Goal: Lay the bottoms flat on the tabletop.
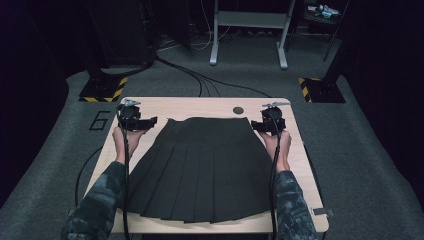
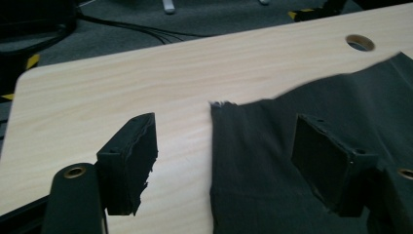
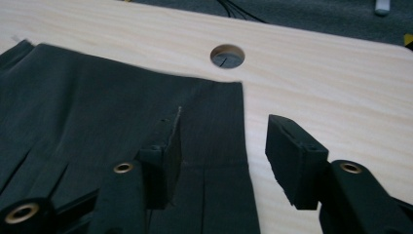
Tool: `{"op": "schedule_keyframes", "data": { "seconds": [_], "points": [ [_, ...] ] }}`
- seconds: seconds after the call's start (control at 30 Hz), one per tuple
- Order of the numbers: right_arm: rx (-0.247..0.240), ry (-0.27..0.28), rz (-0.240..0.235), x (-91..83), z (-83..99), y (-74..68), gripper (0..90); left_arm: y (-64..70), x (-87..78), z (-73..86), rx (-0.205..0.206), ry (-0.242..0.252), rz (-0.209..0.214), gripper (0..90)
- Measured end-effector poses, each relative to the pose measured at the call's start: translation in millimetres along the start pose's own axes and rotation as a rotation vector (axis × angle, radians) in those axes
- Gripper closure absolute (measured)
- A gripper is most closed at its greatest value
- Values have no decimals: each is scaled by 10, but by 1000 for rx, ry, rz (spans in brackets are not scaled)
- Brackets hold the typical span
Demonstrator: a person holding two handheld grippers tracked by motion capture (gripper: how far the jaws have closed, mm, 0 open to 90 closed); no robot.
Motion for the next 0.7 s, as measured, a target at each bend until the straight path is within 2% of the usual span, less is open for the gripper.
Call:
{"op": "schedule_keyframes", "data": {
  "seconds": [0.03, 0.07, 0.17, 0.23, 0.33, 0.4, 0.43, 0.5, 0.7],
  "points": [
    [-6, -6, -5, -36, 59, -11, 421, 19, -54, 74, 11, -9, 19, 236],
    [-9, 0, -17, -57, 96, -21, 416, 19, -54, 74, 11, -9, 19, 228],
    [-26, -14, -27, -140, 281, -78, 367, 67, -187, 269, 27, -35, 53, 210],
    [-34, -13, -38, -163, 342, -92, 358, 84, -224, 315, 28, -37, 62, 203],
    [-33, -27, -48, -228, 544, -122, 307, 143, -356, 479, 48, -39, 78, 201],
    [-37, -40, -51, -272, 758, -135, 263, 178, -427, 581, 68, -47, 82, 197],
    [-33, -46, -61, -286, 828, -148, 261, 214, -501, 712, 80, -63, 95, 197],
    [-55, -56, -51, -298, 943, -142, 230, 229, -576, 849, 94, -76, 94, 195],
    [-58, -84, -63, -324, 1281, -152, 182, 236, -743, 1349, 107, -136, 82, 179]
  ]
}}
Point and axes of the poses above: each handheld gripper's, and its own axes: x roughly forward along the jaws, z roughly out of its underside, y roughly to its right, the point moved 7 cm from there along x, roughly forward along the jaws, and after that the axes turned 6 degrees about y, right-handed, at the moved point
